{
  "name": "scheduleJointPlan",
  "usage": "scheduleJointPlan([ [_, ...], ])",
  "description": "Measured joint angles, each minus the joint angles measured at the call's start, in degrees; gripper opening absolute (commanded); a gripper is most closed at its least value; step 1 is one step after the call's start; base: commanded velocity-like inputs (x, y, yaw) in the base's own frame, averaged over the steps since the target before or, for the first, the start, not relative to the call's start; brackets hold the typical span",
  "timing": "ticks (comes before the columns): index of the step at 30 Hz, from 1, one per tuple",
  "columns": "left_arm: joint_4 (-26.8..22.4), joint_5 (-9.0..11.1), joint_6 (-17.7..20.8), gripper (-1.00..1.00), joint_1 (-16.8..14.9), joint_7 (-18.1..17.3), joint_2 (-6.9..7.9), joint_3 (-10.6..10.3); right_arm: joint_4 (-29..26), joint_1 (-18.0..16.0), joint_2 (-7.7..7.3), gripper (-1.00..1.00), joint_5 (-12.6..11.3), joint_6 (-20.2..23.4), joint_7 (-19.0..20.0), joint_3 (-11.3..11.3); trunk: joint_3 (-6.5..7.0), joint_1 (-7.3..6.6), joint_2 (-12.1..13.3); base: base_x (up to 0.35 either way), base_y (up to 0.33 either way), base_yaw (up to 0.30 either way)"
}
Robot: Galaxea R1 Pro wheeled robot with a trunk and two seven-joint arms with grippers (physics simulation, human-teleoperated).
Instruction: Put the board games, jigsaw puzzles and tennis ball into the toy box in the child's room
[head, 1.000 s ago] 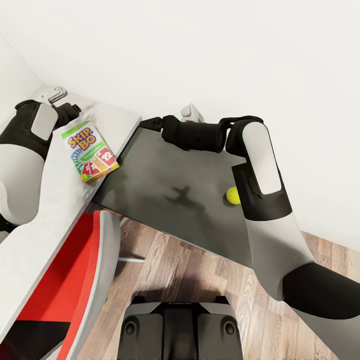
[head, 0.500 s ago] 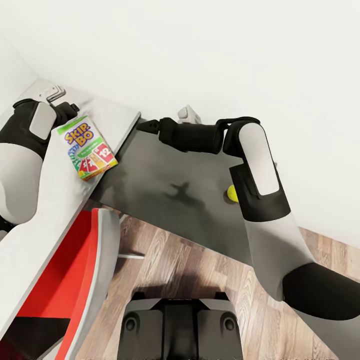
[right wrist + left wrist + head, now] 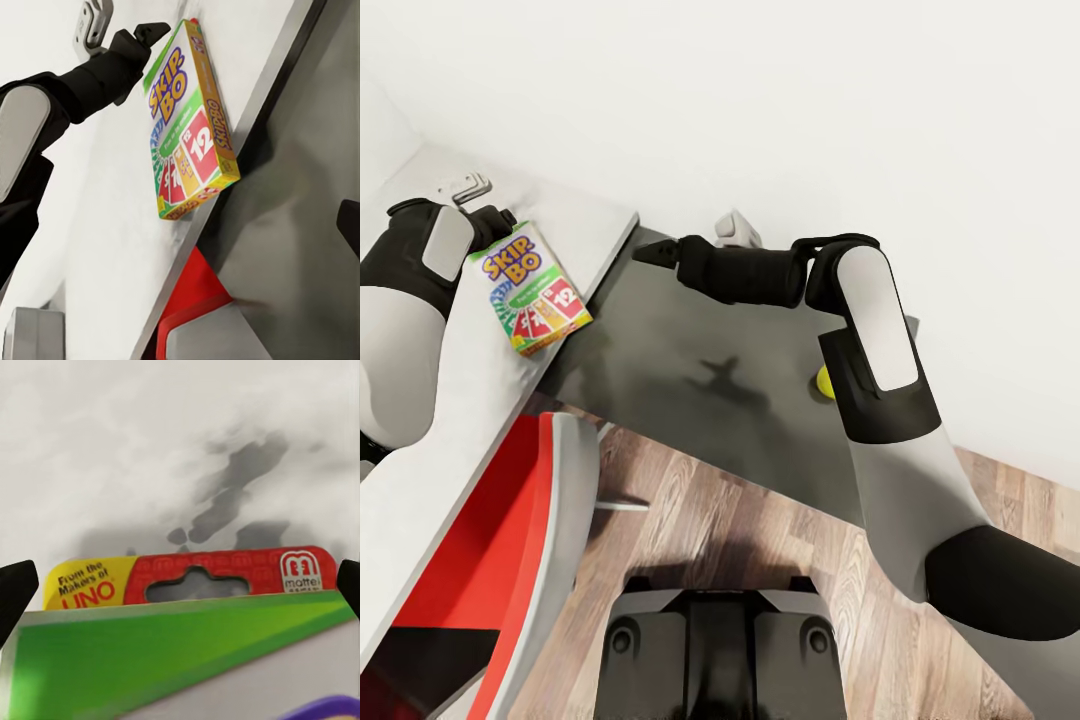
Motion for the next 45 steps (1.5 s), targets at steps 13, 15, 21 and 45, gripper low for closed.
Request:
scheduleJointPlan([
  [13, -0.9, -0.4, 0.0, 1.00, 0.0, 0.0, -0.05, 0.0, -0.1, 0.0, 0.00, 1.00, 0.0, 0.0, 0.0, 0.0, -0.77, -0.03, 0.0, 0.000, 0.000, 0.000],
  [15, -0.9, -0.4, 0.0, 1.00, 0.0, 0.0, -0.05, 0.0, -0.1, 0.0, 0.00, 1.00, 0.0, -0.1, 0.0, 0.0, -0.78, -0.02, 0.0, 0.000, 0.000, 0.000],
  [21, -0.9, -0.5, -0.1, 1.00, 0.0, -0.1, -0.05, -0.1, -0.1, 0.0, 0.00, 1.00, 0.0, -0.1, 0.0, 0.0, -0.78, -0.03, 0.0, 0.000, 0.000, 0.000],
  [45, -0.9, -0.7, -0.2, 1.00, 0.0, -0.1, -0.12, -0.4, 0.0, 0.0, 0.00, 1.00, 0.0, -0.1, 0.0, 0.0, -0.78, -0.01, 0.0, -0.039, -0.009, 0.000],
])
